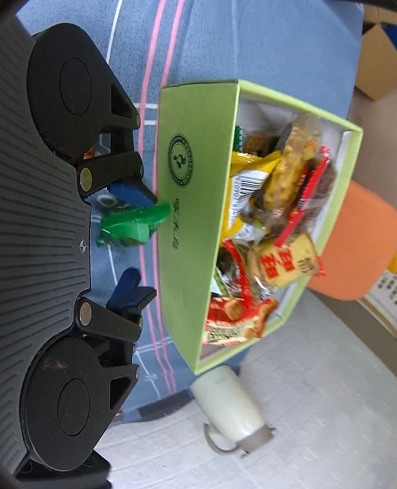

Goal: Organize snacks
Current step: 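Move the left gripper to the small green wrapped candy, then lower the left gripper around the green candy and close it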

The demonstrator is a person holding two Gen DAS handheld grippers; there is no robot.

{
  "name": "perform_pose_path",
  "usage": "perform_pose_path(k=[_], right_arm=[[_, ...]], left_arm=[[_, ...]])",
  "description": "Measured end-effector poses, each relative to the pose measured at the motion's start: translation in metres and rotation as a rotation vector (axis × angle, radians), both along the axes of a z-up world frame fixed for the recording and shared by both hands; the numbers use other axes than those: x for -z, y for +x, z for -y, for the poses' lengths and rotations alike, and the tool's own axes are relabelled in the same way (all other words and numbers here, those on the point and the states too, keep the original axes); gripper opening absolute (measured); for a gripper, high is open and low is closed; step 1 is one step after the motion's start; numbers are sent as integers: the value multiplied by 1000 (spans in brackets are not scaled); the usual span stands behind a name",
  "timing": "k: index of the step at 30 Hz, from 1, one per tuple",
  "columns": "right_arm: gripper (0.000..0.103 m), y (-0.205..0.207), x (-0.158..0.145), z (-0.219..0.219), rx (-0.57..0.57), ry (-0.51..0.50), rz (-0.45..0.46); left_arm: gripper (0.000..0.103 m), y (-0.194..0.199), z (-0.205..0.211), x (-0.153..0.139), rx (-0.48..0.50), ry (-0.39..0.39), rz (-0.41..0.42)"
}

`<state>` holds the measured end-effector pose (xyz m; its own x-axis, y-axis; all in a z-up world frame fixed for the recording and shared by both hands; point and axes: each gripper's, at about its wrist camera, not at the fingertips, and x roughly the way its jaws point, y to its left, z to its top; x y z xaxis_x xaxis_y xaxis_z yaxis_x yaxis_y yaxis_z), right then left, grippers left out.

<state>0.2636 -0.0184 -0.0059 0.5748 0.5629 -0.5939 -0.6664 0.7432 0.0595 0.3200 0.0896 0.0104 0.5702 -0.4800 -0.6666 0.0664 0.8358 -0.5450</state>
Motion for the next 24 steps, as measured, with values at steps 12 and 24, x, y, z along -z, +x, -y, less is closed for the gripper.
perform_pose_path(k=[12, 24], right_arm=[[94, -35, -4, 23, 18, -8, -38], [93, -136, 1, 77, 215, -8, 18]], left_arm=[[37, -28, 28, 5, 88, -30, -17], [40, -118, 64, 18, 22, -27, 28]])
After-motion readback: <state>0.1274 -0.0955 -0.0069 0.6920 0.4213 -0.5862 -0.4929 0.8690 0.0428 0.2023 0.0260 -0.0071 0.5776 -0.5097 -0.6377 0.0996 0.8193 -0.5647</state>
